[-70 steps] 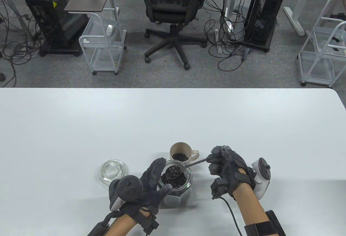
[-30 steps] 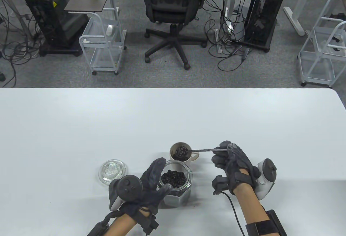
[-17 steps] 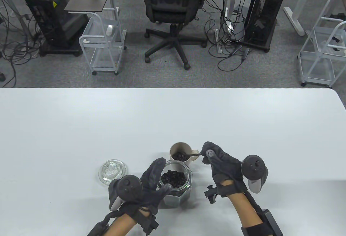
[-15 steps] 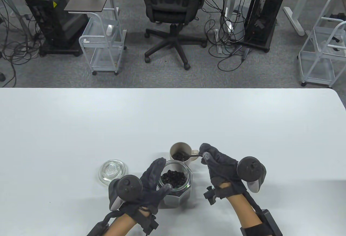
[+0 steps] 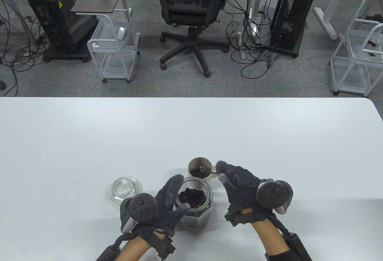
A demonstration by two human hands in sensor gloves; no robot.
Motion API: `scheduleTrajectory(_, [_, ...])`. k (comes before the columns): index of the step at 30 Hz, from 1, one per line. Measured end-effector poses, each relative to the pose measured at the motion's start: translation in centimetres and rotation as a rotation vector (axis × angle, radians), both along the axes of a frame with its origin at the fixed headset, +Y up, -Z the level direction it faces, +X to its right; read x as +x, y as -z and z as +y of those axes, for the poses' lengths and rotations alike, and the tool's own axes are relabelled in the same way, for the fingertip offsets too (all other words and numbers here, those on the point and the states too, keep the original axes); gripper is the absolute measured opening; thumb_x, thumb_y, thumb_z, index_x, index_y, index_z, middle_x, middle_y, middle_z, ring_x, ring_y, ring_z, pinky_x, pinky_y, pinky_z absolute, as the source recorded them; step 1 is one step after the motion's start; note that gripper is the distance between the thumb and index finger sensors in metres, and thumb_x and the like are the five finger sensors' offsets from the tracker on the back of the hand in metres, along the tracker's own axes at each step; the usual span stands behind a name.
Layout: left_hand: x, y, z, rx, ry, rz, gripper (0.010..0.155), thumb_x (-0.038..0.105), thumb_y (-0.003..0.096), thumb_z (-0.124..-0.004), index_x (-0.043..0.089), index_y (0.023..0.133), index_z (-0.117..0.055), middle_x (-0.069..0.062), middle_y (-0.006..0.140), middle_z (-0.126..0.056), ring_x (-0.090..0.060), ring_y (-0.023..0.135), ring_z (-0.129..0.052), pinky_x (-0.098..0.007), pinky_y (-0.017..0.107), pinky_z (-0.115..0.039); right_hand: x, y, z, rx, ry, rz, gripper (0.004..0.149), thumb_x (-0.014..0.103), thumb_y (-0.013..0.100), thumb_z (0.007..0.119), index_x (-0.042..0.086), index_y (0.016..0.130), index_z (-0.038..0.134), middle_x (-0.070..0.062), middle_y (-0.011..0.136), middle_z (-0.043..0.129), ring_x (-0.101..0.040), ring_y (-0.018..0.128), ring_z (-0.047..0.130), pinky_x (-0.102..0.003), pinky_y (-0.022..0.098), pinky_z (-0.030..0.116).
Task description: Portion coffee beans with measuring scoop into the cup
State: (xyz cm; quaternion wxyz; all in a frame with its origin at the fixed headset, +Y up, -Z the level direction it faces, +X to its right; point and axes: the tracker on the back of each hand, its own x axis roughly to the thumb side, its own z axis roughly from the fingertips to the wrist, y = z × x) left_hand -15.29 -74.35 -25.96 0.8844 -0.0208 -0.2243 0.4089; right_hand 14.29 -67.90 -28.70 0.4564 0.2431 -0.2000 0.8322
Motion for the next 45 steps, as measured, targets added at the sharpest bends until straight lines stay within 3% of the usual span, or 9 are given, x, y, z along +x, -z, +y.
scheduleTrajectory(6, [0.0,0.0,0.0,0.0,0.001,-0.001,0.092,0.073,0.0425,-0.059,0.023,0.112,-0.026,-0.019,0.118,-0.038,-0.056,0.104,-0.058,-0.069,0.069,-0.053,1.1,0.0,0.3,-0.001,0.103,-0.048,0.044,0.035,0.052,0.076,0.012,0.088,0.081,-0.025,0.077,0.089,-0.048,0.055,0.099,-0.062,0.046,0.074])
scheduleTrajectory(12, [0.0,0.0,0.0,0.0,-0.003,0.001,0.092,0.072,0.0425,-0.059,0.023,0.112,-0.026,-0.019,0.118,-0.038,-0.056,0.104,-0.059,-0.069,0.069,-0.053,2.9,0.0,0.2,-0.034,0.334,-0.146,0.043,0.035,0.051,0.075,0.01,0.086,0.083,-0.024,0.073,0.091,-0.046,0.05,0.1,-0.06,0.043,0.076])
scheduleTrajectory(21, [0.0,0.0,0.0,-0.004,-0.001,0.0,0.092,0.073,0.0425,-0.059,0.023,0.112,-0.026,-0.019,0.118,-0.038,-0.056,0.104,-0.059,-0.069,0.069,-0.053,5.2,0.1,-1.1,-0.252,0.825,-0.184,0.041,0.037,0.053,0.075,0.011,0.083,0.084,-0.022,0.068,0.093,-0.042,0.044,0.102,-0.057,0.04,0.079])
scheduleTrajectory(26, [0.0,0.0,0.0,-0.002,-0.003,0.001,0.092,0.072,0.0425,-0.059,0.023,0.112,-0.026,-0.019,0.118,-0.038,-0.056,0.103,-0.059,-0.069,0.069,-0.054,5.2,0.4,-2.2,-0.359,0.952,-0.148,0.041,0.037,0.053,0.074,0.01,0.082,0.083,-0.022,0.067,0.093,-0.041,0.042,0.101,-0.056,0.039,0.079])
scheduleTrajectory(36, [0.0,0.0,-0.1,-0.004,-0.002,-0.001,0.092,0.073,0.0424,-0.058,0.023,0.112,-0.026,-0.019,0.118,-0.038,-0.056,0.103,-0.059,-0.069,0.069,-0.053,4.0,0.8,-3.2,-0.426,0.88,-0.104,0.039,0.039,0.054,0.074,0.011,0.077,0.086,-0.019,0.059,0.096,-0.037,0.034,0.102,-0.053,0.035,0.08])
scheduleTrajectory(45, [0.0,0.0,-0.1,-0.003,-0.004,0.001,0.092,0.073,0.0424,-0.058,0.023,0.112,-0.026,-0.02,0.118,-0.038,-0.056,0.103,-0.059,-0.069,0.069,-0.053,2.4,0.0,-1.1,-0.242,0.608,-0.08,0.038,0.039,0.053,0.074,0.011,0.076,0.088,-0.019,0.058,0.097,-0.036,0.032,0.102,-0.053,0.034,0.08])
